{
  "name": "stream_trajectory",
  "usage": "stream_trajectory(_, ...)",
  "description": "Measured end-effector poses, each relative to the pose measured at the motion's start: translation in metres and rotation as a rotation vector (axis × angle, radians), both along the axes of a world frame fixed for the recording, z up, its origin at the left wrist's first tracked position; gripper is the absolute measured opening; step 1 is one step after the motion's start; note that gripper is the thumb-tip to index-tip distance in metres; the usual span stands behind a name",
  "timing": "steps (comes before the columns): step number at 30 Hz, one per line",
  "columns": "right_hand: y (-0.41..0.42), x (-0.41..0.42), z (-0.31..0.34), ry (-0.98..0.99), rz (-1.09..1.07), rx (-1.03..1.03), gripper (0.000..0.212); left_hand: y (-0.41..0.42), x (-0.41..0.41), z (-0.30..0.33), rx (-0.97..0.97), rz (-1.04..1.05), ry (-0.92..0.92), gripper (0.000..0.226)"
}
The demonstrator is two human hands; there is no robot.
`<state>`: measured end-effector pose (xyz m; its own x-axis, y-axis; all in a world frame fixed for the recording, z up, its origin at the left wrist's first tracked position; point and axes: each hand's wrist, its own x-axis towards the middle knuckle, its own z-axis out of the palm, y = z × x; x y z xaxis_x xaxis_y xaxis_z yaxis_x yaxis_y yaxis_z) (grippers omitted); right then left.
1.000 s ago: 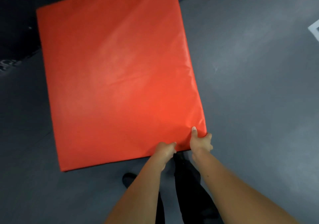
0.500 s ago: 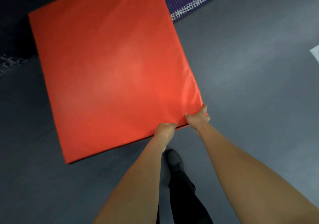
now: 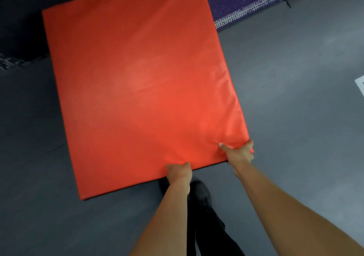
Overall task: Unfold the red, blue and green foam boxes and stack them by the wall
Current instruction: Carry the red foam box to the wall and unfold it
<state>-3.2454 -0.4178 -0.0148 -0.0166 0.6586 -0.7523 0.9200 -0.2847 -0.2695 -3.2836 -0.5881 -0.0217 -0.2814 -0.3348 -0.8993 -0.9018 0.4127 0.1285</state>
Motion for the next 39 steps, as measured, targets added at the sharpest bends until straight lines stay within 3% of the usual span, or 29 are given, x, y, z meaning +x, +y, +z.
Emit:
stream_trajectory(4,-0.006,-0.012,0.005,-0.02,-0.004,0.03,0.113,-0.006,-0.005,-0.001,-0.03,-0.017,0.029,0.037)
stream_trajectory(8,-0.019,-0.032,0.008,0.004,-0.025,0.022,0.111,-0.017,-0.029,-0.005,-0.051,0.046,0.015,0.041)
stream_trajectory(17,-0.057,-0.124,0.003,0.055,0.127,-0.041,0.112,-0.069,-0.117,-0.013,-0.148,-0.047,0.278,0.029)
stream_trajectory(21,-0.063,-0.141,0.001,-0.03,0.24,-0.12,0.108,-0.081,-0.152,-0.006,-0.004,0.044,0.142,0.014)
stream_trajectory(24,-0.053,-0.146,0.007,-0.225,0.338,-0.113,0.099,-0.075,-0.159,0.016,0.131,0.112,-0.019,0.028)
stream_trajectory(26,-0.042,-0.16,0.021,-0.298,0.426,-0.083,0.092,-0.066,-0.166,0.028,0.187,0.129,-0.023,0.035)
stream_trajectory(30,-0.022,-0.204,0.05,-0.134,0.532,-0.045,0.092,-0.027,-0.184,0.055,0.254,0.143,-0.008,0.036)
stream_trajectory(34,0.008,-0.252,0.083,0.098,0.622,-0.152,0.09,0.023,-0.205,0.09,0.304,0.114,0.048,0.031)
stream_trajectory(39,0.076,-0.288,0.127,0.187,0.78,-0.294,0.067,0.095,-0.239,0.125,0.276,0.181,0.087,0.031)
